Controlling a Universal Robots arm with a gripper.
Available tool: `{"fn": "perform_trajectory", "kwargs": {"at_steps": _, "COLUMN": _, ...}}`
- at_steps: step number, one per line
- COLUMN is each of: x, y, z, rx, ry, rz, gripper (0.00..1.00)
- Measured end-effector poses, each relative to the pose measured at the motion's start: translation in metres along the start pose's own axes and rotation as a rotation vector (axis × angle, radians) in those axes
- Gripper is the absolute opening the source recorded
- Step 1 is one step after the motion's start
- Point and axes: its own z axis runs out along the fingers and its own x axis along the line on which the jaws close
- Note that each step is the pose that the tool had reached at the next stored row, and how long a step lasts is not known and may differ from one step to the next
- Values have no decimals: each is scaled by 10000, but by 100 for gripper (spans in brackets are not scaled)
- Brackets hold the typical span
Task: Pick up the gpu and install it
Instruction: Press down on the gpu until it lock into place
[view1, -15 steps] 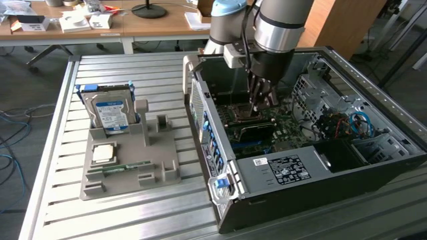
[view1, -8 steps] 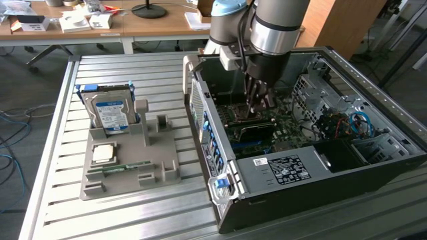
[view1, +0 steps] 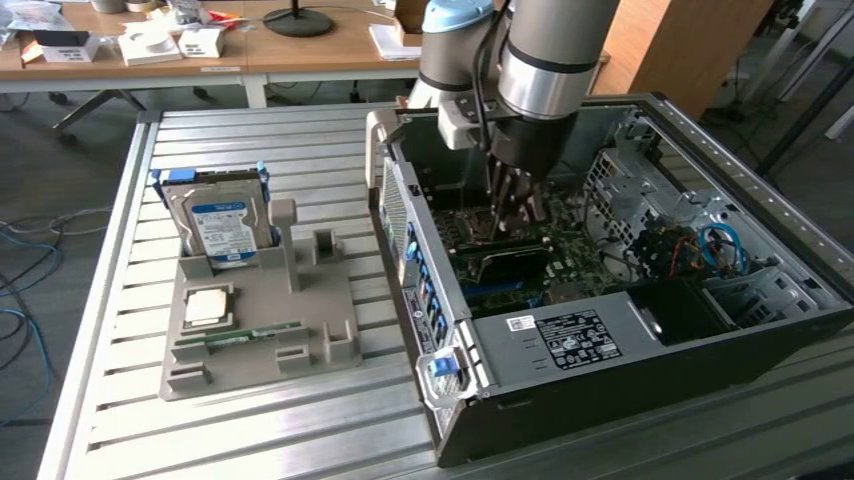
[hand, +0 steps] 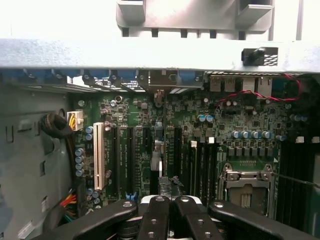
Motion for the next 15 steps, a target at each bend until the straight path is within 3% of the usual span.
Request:
{"fn": "perform_trajectory", "kwargs": {"at_steps": 5, "x": 0, "y": 2, "z": 48, "rx": -1, "ry": 2, "rz": 0, "gripper": 11}}
{"fn": "perform_trajectory", "kwargs": {"at_steps": 15, "x": -37, "y": 5, "z": 52, "rx": 3, "ry": 0, "rz": -2, "gripper": 11}}
